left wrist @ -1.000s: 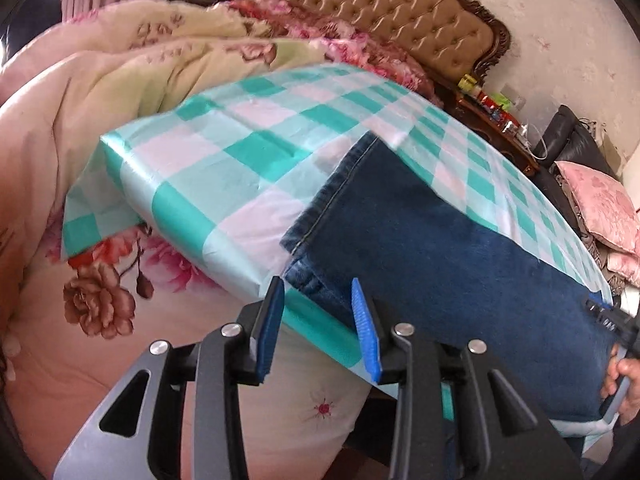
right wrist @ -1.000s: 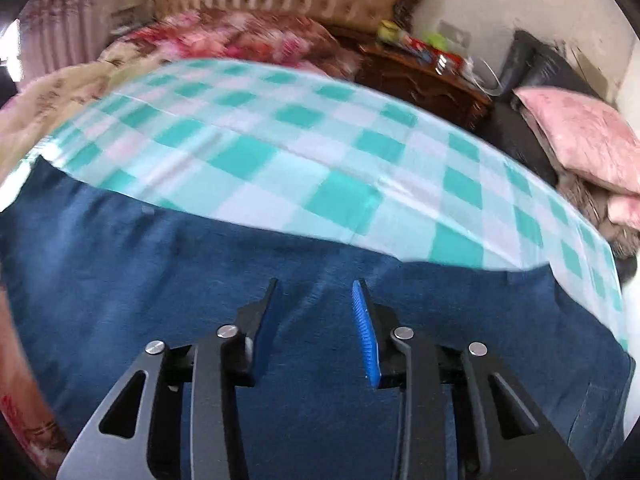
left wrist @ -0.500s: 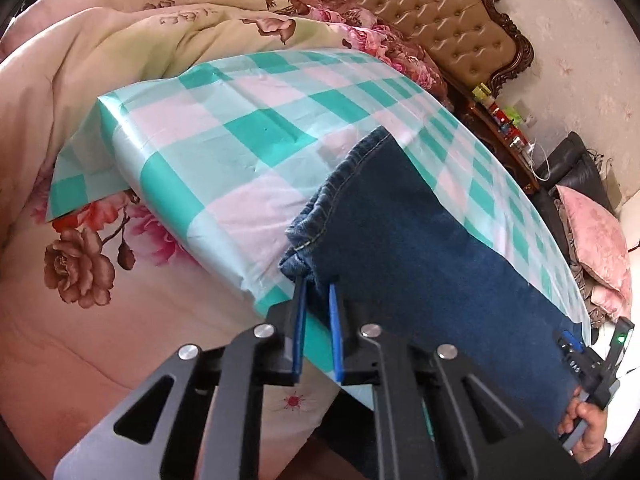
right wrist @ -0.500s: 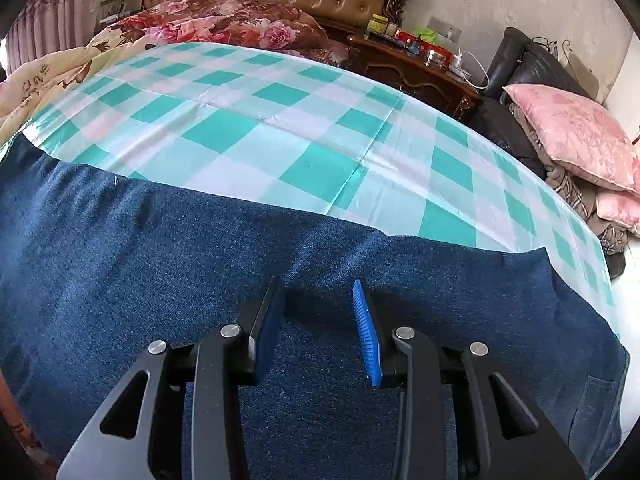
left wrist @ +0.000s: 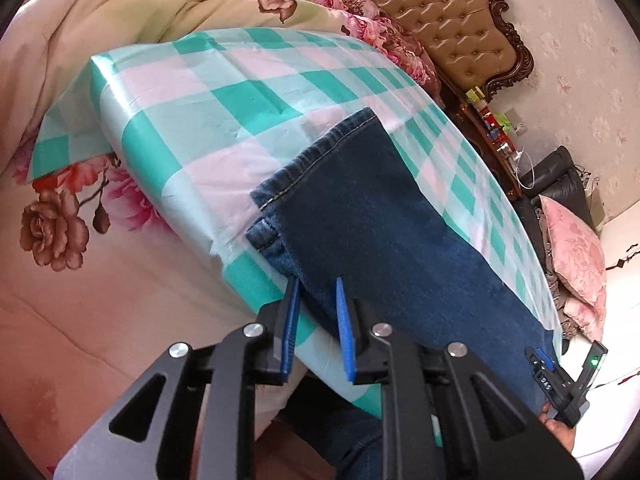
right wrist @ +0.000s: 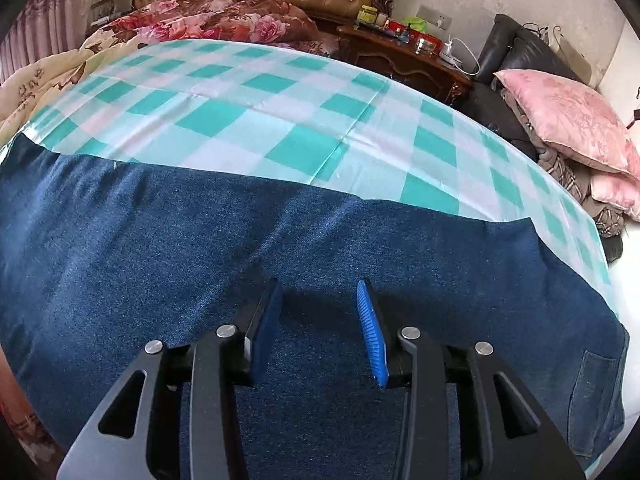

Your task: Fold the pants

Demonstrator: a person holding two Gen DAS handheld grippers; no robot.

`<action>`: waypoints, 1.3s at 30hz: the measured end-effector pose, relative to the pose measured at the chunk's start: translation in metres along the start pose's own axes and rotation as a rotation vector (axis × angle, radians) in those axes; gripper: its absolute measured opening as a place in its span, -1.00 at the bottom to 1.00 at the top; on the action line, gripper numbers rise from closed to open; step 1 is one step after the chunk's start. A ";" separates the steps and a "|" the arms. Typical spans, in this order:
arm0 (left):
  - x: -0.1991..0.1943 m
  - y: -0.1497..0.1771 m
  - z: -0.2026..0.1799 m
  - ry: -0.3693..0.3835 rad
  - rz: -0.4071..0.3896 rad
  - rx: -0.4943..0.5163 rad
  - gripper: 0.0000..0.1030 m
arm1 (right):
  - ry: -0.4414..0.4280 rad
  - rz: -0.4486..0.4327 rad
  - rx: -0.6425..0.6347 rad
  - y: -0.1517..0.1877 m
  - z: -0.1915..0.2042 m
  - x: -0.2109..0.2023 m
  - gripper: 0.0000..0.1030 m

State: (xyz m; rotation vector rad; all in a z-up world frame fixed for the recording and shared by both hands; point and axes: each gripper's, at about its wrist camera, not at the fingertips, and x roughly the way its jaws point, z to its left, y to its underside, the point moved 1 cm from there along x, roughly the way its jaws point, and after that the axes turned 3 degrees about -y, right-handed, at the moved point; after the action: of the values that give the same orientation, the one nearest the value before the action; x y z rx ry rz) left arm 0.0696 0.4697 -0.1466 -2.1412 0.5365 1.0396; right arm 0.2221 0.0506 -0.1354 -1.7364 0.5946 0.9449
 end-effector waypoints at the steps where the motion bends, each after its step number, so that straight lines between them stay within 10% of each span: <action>1: 0.001 0.000 -0.002 -0.009 -0.003 0.012 -0.64 | -0.002 -0.003 0.000 0.000 0.000 0.000 -0.23; 16: 0.000 0.003 -0.004 0.000 -0.044 -0.049 -0.46 | 0.000 -0.013 0.002 0.002 0.000 0.000 -0.17; 23: -0.006 -0.004 -0.017 -0.062 -0.090 0.024 -0.86 | -0.034 0.008 0.074 0.001 -0.018 -0.004 -0.20; 33: -0.063 0.033 -0.178 -0.429 -0.348 0.659 -0.87 | -0.122 0.032 0.242 0.022 -0.083 -0.033 -0.18; 39: -0.055 0.151 -0.320 -0.464 -0.511 1.158 -0.87 | -0.128 0.039 0.404 0.054 -0.152 -0.056 -0.05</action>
State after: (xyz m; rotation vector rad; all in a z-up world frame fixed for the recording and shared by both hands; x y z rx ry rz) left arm 0.1099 0.1367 -0.0207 -0.8899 0.2256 0.6269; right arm 0.1971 -0.1130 -0.0939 -1.3004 0.6845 0.8851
